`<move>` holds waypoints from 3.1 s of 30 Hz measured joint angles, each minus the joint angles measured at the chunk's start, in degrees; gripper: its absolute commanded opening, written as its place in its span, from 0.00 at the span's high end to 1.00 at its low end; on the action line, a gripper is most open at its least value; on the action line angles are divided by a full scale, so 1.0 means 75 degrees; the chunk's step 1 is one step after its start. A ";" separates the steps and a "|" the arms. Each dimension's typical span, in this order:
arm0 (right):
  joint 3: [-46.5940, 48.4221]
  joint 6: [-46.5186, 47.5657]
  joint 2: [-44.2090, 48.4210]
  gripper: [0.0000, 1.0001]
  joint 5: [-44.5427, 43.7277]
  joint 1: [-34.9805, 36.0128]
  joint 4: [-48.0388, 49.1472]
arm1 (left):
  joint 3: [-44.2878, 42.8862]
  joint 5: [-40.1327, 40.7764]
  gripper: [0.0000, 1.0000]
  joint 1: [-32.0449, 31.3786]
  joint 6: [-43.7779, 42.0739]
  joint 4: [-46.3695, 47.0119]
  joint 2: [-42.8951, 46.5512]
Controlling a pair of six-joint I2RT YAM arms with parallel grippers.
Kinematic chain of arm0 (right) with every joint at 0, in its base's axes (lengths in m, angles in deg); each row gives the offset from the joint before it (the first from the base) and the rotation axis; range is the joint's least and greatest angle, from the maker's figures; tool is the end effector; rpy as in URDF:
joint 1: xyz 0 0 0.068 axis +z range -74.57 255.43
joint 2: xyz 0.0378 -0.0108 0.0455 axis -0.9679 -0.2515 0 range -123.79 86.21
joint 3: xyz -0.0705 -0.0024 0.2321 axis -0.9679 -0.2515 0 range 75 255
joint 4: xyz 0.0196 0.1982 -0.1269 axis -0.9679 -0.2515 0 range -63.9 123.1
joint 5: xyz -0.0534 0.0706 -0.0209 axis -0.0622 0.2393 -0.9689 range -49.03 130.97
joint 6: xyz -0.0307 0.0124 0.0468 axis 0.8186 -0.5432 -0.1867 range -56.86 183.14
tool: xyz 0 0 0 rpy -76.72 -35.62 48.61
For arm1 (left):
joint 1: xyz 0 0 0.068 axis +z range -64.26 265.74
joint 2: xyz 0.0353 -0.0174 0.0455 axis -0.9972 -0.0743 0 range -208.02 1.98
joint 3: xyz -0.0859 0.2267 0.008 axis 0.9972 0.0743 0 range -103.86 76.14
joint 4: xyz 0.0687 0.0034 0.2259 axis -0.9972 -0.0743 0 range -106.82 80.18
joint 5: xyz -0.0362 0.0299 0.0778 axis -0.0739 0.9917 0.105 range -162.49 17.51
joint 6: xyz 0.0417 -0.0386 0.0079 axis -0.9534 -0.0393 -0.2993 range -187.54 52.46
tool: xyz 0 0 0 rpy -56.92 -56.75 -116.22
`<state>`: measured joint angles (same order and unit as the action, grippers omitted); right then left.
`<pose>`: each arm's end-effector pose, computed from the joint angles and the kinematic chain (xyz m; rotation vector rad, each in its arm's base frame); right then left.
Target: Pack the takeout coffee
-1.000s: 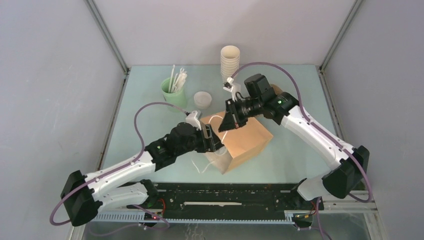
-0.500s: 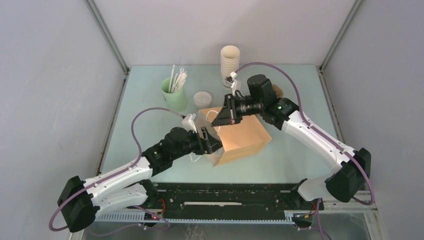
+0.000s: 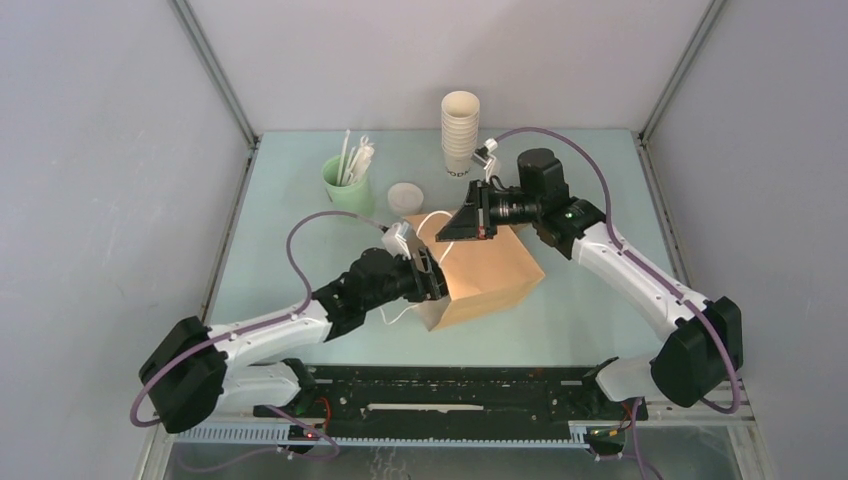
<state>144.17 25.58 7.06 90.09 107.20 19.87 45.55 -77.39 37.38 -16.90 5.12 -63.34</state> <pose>0.2334 0.1806 0.3236 -0.5272 2.1359 1.5815 0.1593 -0.1844 0.2113 0.0217 2.1217 -1.1924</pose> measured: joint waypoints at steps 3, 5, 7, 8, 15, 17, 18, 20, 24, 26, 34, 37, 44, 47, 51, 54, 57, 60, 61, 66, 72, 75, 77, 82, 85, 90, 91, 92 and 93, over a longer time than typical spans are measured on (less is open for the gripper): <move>-0.0105 -0.0111 0.0023 1.00 0.0154 -0.0149 0.0219 | -0.0061 -0.0102 0.62 0.0000 0.0061 0.0280 -0.0332; -0.0192 -0.0236 0.0093 1.00 0.0224 -0.0256 0.0379 | -0.0070 -0.0169 0.62 0.0000 0.0119 0.0548 -0.0527; -0.0259 -0.0405 0.0181 1.00 0.0306 -0.0341 0.0545 | -0.0082 -0.0189 0.62 0.0000 0.0178 0.0761 -0.0697; -0.0268 -0.0504 0.0210 1.00 0.0332 -0.0367 0.0624 | -0.0096 -0.0189 0.62 0.0000 0.0210 0.0871 -0.0799; -0.0277 -0.1539 0.0254 1.00 0.0393 -0.0245 0.1702 | -0.0335 -0.0175 0.62 0.0000 0.0268 0.0988 -0.0941; -0.0280 -0.1848 0.0254 1.00 0.0385 -0.0152 0.2037 | -0.0367 -0.0175 0.63 0.0000 0.0265 0.0965 -0.0860; -0.0280 -0.2014 0.0254 1.00 0.0379 -0.0102 0.2206 | -0.0367 -0.0175 0.63 0.0000 0.0259 0.0845 -0.0737; -0.0286 -0.2375 0.0254 1.00 0.0370 -0.0003 0.2605 | -0.0367 -0.0134 0.63 0.0000 0.0251 0.0493 -0.0411; -0.0289 -0.2865 0.0254 1.00 0.0670 0.0073 0.3185 | -0.0367 0.0070 0.63 0.0000 0.0224 -0.0367 0.0565; -0.0289 -0.2760 0.0254 1.00 0.1061 0.0017 0.3107 | -0.0364 0.0137 0.63 0.0000 0.0236 -0.0539 0.0912; -0.0289 0.0163 0.0329 1.00 0.2838 -0.1507 0.0079 | -0.0361 0.0172 0.63 -0.0213 0.0326 -0.0184 -0.0003; -0.0326 0.0609 0.0344 1.00 0.3028 -0.1915 -0.0452 | -0.0364 0.0166 0.62 -0.0358 0.0326 0.0035 -0.0300; -0.0373 0.0087 0.0347 1.00 0.3587 -0.1597 0.0393 | -0.0364 0.0326 0.62 -0.0490 0.0323 0.0621 -0.0609; -0.0373 -0.0055 0.0344 1.00 0.3835 -0.1737 0.0493 | -0.0364 0.0565 0.62 -0.0545 0.0326 0.0839 -0.0778; -0.0373 -0.0297 0.0347 1.00 0.3928 -0.1839 0.0565 | -0.0321 0.1154 0.62 -0.0766 0.0393 0.1434 -0.0973; -0.0373 -0.0554 0.0347 1.00 0.3931 -0.1839 0.0705 | -0.0157 0.1649 0.62 -0.0968 0.0452 0.1973 -0.1078; -0.0376 -0.0898 0.0347 1.00 0.3926 -0.1816 0.0956 | -0.0137 0.2046 0.61 -0.1137 0.0455 0.2244 -0.1274; -0.0385 -0.1294 0.0347 1.00 0.3899 -0.1775 0.1378 | -0.0140 0.2498 0.60 -0.1282 0.0446 0.2226 -0.1346; -0.0385 -0.1445 0.0347 1.00 0.3882 -0.1754 0.1545 | -0.0143 0.2611 0.60 -0.1320 0.0446 0.2206 -0.1346; -0.0388 -0.2244 0.0347 1.00 0.3730 -0.1542 0.2445 | -0.0227 0.3214 0.63 -0.1527 0.0452 0.1935 -0.1358; -0.0828 -0.3617 0.0344 1.00 0.3628 -0.1416 0.4511 | -0.0414 0.3206 0.63 -0.1606 0.0449 0.1950 -0.1652; -0.1341 -0.4360 0.0309 1.00 0.3649 -0.1445 0.5557 | -0.0417 0.3182 0.62 -0.1644 0.0428 0.1970 -0.1690; -0.1629 -0.4540 0.0309 1.00 0.3707 -0.1498 0.5922 | -0.0423 0.3174 0.62 -0.1655 0.0382 0.1938 -0.1690; -0.1848 -0.3465 0.0516 1.00 0.3730 -0.1903 0.4517 | -0.0458 0.3153 0.62 -0.1682 0.0184 0.1737 -0.1682; -0.1871 -0.2331 0.0970 1.00 0.3552 -0.2465 0.2955 | -0.0527 0.3104 0.62 -0.1687 0.0087 0.1658 -0.1676; -0.1871 -0.1037 0.1428 1.00 0.3366 -0.2888 0.1244 | -0.0533 0.2891 0.62 -0.1699 0.0047 0.1813 -0.1679; -0.1871 -0.0956 0.1428 1.00 0.3363 -0.2888 0.1125 | -0.0533 0.2830 0.62 -0.1705 0.0047 0.1853 -0.1679; -0.1874 -0.0863 0.1422 1.00 0.3369 -0.2885 0.0991 | -0.0536 0.2795 0.62 -0.1716 0.0044 0.1894 -0.1687; -0.1874 -0.0801 0.1422 1.00 0.3378 -0.2879 0.0892 | -0.0539 0.2774 0.62 -0.1731 0.0044 0.1926 -0.1699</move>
<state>130.12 19.57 17.72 115.42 85.61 26.55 41.51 -56.59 24.40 -16.58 19.57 -76.08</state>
